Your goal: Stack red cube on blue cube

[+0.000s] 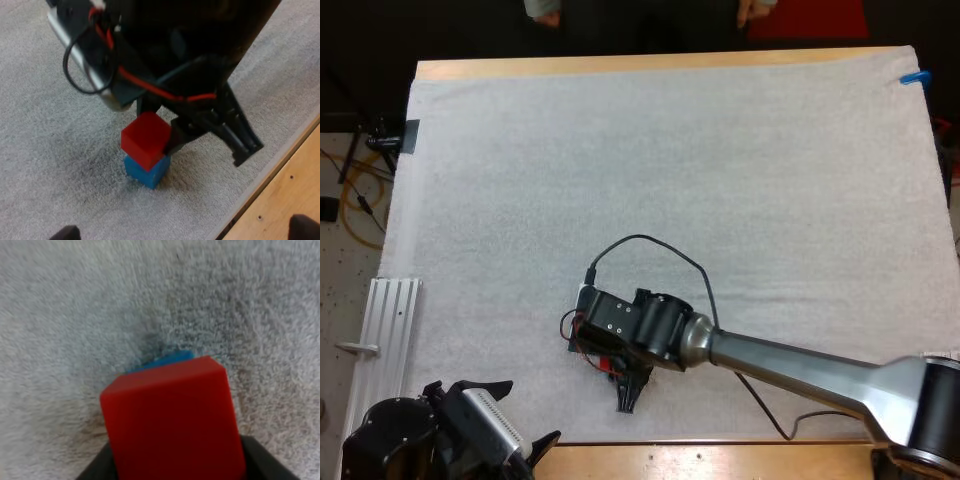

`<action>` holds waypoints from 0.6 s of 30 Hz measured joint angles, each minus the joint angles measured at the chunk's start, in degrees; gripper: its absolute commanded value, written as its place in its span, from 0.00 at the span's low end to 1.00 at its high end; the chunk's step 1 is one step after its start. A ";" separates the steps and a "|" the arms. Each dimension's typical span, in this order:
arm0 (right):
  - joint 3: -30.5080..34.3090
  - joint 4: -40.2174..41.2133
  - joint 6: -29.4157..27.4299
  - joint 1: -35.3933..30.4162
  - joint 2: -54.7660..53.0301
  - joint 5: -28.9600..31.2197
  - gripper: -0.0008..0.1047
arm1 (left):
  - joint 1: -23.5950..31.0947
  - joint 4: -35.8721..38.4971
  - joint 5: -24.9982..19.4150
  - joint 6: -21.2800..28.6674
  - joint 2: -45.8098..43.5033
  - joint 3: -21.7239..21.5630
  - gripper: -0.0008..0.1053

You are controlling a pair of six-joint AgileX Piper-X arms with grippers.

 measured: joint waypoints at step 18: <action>-0.30 0.04 -0.12 0.00 2.33 1.38 0.46 | 0.00 0.03 0.00 0.00 0.00 0.00 0.73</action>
